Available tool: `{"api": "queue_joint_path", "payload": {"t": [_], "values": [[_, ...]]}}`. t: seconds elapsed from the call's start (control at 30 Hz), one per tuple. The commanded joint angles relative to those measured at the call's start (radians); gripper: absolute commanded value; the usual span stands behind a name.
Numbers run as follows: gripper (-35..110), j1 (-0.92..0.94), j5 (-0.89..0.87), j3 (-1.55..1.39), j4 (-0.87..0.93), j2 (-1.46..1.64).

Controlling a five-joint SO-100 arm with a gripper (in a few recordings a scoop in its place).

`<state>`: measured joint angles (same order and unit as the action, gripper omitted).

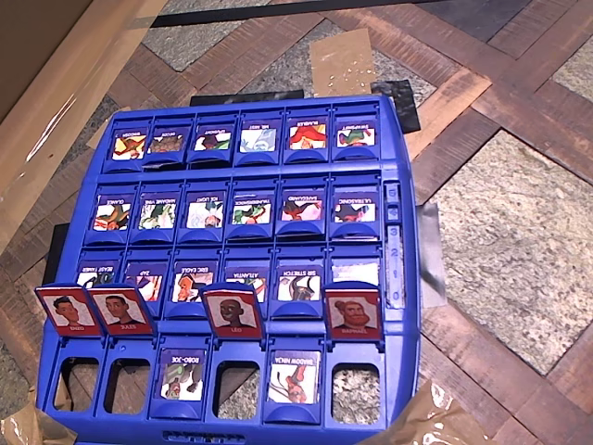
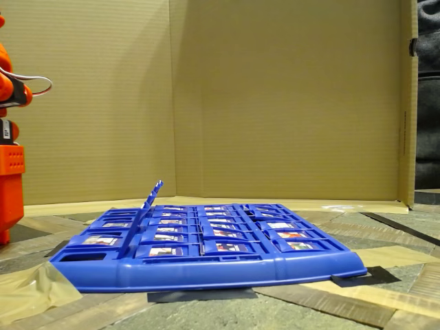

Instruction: Flip A5.

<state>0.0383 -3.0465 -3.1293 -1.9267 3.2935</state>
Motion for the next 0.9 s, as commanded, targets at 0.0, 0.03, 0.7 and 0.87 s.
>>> {"api": "queue_joint_path", "payload": {"t": [0.0,0.03,0.7,0.87], "values": [[0,0.011,-0.003,0.008,0.018,-0.011],[0,0.011,-0.003,0.014,0.032,-0.014],[0,0.173,-0.002,0.288,0.762,-0.311],[0,0.236,0.005,0.36,1.006,-0.414]]}}
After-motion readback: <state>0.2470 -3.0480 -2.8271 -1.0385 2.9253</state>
